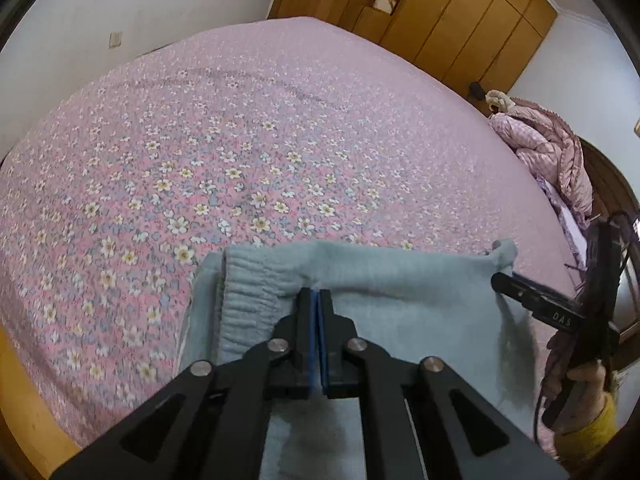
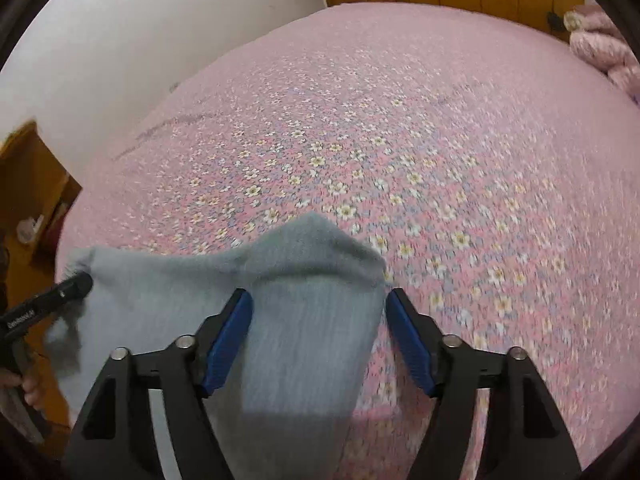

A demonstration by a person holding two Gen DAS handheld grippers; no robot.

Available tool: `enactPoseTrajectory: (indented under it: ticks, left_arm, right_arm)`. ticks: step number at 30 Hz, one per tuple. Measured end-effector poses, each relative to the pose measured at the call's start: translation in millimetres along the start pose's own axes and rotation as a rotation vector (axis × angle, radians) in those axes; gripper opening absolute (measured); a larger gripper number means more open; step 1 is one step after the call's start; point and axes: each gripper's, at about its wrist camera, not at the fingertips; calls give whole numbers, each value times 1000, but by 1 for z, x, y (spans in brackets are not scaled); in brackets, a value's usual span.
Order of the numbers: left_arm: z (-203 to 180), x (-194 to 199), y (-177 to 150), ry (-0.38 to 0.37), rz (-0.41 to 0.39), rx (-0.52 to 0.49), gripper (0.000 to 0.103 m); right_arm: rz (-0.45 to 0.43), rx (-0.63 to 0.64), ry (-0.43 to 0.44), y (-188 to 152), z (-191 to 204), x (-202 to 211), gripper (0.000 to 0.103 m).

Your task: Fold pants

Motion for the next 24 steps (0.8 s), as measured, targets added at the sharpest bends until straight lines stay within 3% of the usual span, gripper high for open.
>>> enactPoseTrajectory:
  ticks: [2, 4, 6, 10, 16, 21, 24]
  left_arm:
    - [-5, 13, -4, 22, -6, -10, 19]
    - [-13, 30, -12, 54, -24, -40, 46]
    - [-22, 42, -22, 73, -28, -73, 53]
    - [-37, 49, -46, 108, 10, -130, 53]
    - [-36, 34, -60, 117, 38, -109, 53]
    - [-38, 24, -60, 149, 54, -135, 53]
    - [-38, 24, -61, 153, 50, -134, 53]
  right_arm:
    - [-2, 7, 4, -6, 0, 14, 62]
    - [-19, 37, 10, -15, 2, 31, 62]
    - [-20, 67, 8, -27, 6, 43, 62]
    - [9, 100, -4, -52, 8, 54, 62]
    - [105, 43, -61, -74, -8, 39, 62]
    - [106, 5, -28, -76, -17, 33, 63]
    - [106, 1, 5, -78, -24, 35, 70]
Point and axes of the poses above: each gripper's, at about its wrist camera, not at the fingertips, and x roughly against the way its jaws point, z to its left, y to its top, and after that the axes turned 12 degrees about -x, right-handed
